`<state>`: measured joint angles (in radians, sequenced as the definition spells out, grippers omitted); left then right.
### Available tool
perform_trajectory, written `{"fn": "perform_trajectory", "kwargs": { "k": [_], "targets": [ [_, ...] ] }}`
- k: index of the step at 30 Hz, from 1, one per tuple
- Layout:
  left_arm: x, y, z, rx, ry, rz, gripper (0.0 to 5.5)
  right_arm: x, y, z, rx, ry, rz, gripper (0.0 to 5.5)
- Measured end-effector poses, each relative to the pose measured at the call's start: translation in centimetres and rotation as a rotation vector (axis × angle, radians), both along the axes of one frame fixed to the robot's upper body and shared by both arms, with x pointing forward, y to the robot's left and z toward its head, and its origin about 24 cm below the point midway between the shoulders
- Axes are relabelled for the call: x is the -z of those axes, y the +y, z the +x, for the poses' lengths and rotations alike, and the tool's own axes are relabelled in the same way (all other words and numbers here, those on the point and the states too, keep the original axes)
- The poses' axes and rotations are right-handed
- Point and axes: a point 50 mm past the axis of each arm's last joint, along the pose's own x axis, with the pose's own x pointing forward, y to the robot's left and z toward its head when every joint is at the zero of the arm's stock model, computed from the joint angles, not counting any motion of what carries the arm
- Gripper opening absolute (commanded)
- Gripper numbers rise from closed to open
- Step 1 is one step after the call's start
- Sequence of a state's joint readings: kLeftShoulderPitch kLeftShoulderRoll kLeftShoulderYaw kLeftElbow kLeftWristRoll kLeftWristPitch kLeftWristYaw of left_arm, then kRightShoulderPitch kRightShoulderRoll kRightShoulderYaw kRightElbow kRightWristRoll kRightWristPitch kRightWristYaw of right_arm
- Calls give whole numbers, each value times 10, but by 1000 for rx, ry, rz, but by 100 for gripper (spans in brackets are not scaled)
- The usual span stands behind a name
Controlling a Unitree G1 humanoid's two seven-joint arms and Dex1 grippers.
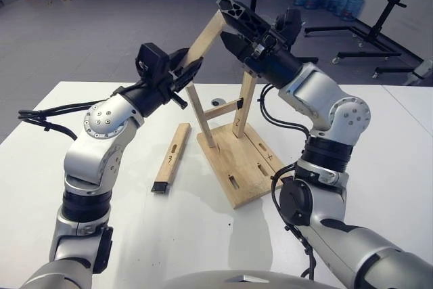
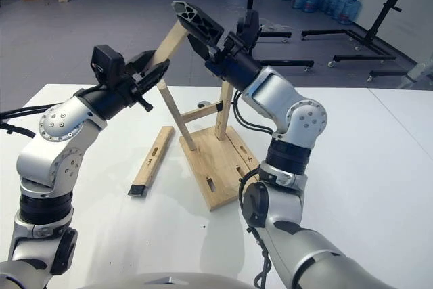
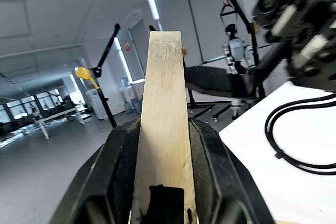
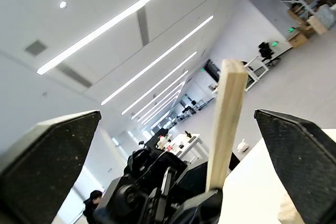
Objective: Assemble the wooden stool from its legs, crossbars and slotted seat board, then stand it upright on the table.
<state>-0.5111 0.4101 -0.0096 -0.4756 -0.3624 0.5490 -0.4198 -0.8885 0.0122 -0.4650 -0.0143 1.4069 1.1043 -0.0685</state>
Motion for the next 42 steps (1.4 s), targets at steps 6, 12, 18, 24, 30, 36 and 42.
{"fn": "perform_trajectory", "kwargs": {
  "k": [6,12,18,24,30,36,42],
  "targets": [
    [2,-10,-6,48,13,13,127,2,7,7,31,52,22,521],
    [4,-10,-6,42,23,13,127,1,12,8,43,68,43,406],
    [6,-9,-6,29,28,10,127,4,16,7,45,80,31,300],
    [6,-10,-6,24,27,3,127,5,15,7,46,83,27,195],
    [6,-12,-6,26,23,12,127,5,12,9,61,87,45,92],
    [5,-12,-8,33,6,16,127,9,12,10,78,101,38,40],
    [6,-12,-7,29,22,21,172,11,11,11,95,90,6,39]
  ]
}}
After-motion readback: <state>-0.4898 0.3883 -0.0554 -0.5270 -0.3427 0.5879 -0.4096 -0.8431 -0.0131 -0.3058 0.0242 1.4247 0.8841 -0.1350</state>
